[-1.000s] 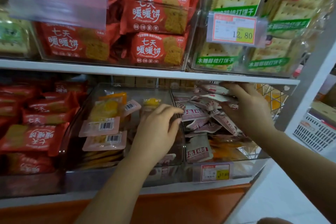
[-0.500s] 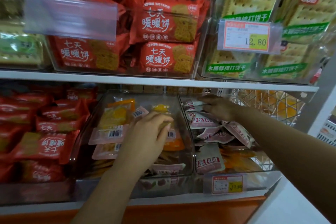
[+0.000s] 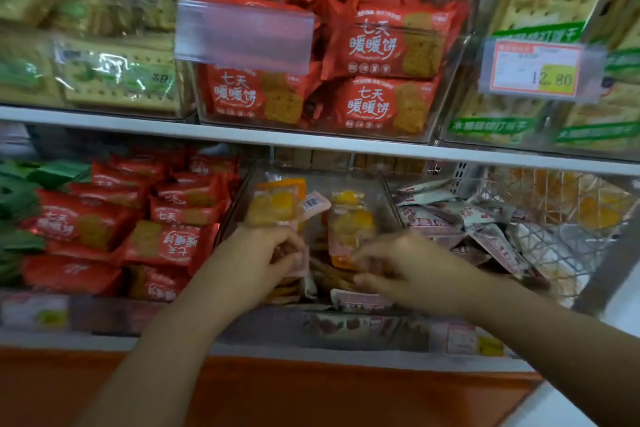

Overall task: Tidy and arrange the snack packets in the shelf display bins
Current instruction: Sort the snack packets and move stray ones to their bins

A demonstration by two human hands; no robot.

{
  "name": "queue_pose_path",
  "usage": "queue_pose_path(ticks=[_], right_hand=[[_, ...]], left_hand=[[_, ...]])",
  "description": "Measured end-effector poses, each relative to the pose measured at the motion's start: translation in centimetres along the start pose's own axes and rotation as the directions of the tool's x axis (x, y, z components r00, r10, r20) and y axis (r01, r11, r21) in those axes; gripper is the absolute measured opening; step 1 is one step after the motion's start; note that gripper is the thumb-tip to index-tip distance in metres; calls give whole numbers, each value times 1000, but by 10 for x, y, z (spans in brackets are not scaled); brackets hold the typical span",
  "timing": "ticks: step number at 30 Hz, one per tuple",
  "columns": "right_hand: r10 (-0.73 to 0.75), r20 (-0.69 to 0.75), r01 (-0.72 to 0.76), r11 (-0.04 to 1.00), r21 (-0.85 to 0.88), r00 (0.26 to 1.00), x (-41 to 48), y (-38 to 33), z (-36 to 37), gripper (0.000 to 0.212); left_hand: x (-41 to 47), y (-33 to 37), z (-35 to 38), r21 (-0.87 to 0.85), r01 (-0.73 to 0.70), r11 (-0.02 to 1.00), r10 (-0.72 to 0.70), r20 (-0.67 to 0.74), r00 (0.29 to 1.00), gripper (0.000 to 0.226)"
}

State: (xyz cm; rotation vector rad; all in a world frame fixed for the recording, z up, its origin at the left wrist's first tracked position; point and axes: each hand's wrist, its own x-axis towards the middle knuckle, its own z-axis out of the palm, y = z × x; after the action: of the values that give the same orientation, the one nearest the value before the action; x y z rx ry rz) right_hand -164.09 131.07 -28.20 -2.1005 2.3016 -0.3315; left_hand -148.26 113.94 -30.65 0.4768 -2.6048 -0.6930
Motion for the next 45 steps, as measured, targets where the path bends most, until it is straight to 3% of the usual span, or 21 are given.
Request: queue_pose_path(ticks=[4, 10, 17, 21, 29, 32, 35, 40, 45], right_hand=[[-4, 104, 23, 984, -179, 995, 3, -16, 18, 27], [27, 131, 8, 965, -262, 991, 14, -17, 21, 29], [115, 63, -79, 908, -412, 991, 36, -8, 25, 25], [232, 23, -212, 918, -337, 972, 39, 8, 18, 27], [257, -24, -225, 790, -571, 966, 56, -3, 26, 16], [209, 34, -160, 836, -525, 977, 54, -10, 28, 12], [167, 52, -122, 871, -476, 985, 51, -5, 31, 14], [112, 385, -126, 992, 10, 916, 53, 1, 27, 41], [34, 485, -58, 998, 35, 874, 71, 4, 30, 53]], left_hand=[[-12, -5, 2, 122, -10, 992, -16, 206, 978, 16], [-15, -5, 6, 202, -53, 978, 6, 227, 974, 19], [-8, -10, 9, 238, -107, 965, 57, 211, 976, 24], [-9, -16, 9, 260, -124, 958, 71, 205, 976, 20], [-3, -27, 13, 331, -119, 936, 128, -5, 992, 15], [1, -31, 12, 421, -129, 898, 185, -94, 978, 19], [6, -37, 16, 500, -67, 864, 153, -132, 979, 29], [11, -36, 20, 526, 19, 850, 86, -174, 981, 26], [12, -39, 21, 539, 12, 842, 114, -200, 973, 30]])
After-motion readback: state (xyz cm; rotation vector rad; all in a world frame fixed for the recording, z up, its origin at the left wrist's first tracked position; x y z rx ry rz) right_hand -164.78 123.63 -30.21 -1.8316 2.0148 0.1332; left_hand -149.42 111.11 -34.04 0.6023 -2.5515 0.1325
